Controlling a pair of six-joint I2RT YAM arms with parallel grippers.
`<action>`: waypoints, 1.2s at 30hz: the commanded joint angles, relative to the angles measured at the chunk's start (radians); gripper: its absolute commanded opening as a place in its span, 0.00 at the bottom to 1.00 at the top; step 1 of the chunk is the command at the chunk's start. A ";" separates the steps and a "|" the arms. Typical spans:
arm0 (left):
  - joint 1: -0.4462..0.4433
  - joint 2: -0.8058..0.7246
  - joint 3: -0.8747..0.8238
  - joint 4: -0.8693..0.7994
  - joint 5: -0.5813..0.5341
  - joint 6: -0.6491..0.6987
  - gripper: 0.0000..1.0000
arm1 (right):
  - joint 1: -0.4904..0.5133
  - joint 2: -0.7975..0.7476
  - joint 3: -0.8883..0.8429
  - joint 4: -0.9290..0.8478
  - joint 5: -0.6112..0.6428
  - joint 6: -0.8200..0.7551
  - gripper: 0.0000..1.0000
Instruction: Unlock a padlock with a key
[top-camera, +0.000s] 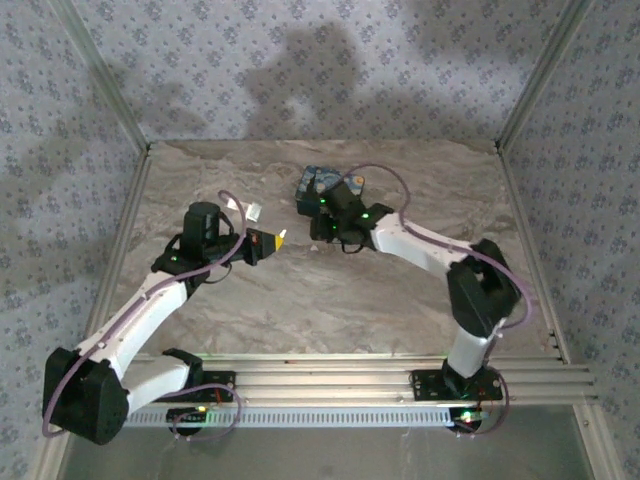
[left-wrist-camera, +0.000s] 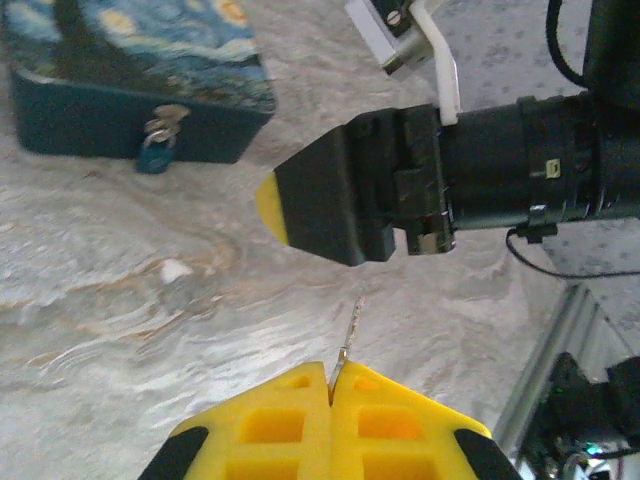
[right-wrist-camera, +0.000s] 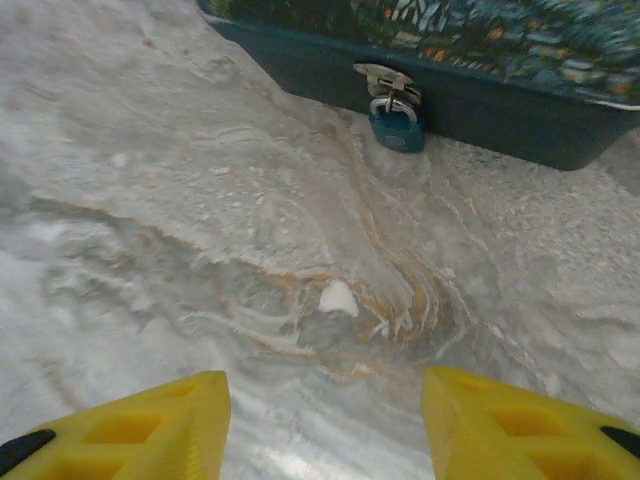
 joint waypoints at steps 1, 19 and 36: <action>0.015 0.009 -0.030 -0.059 -0.058 0.023 0.00 | 0.002 0.090 0.109 -0.046 0.136 0.045 0.54; 0.058 0.043 -0.095 0.002 -0.028 0.021 0.00 | 0.001 0.411 0.359 -0.062 0.366 0.079 0.52; 0.058 0.006 -0.133 -0.005 -0.002 0.030 0.00 | -0.015 0.478 0.382 -0.008 0.376 0.027 0.47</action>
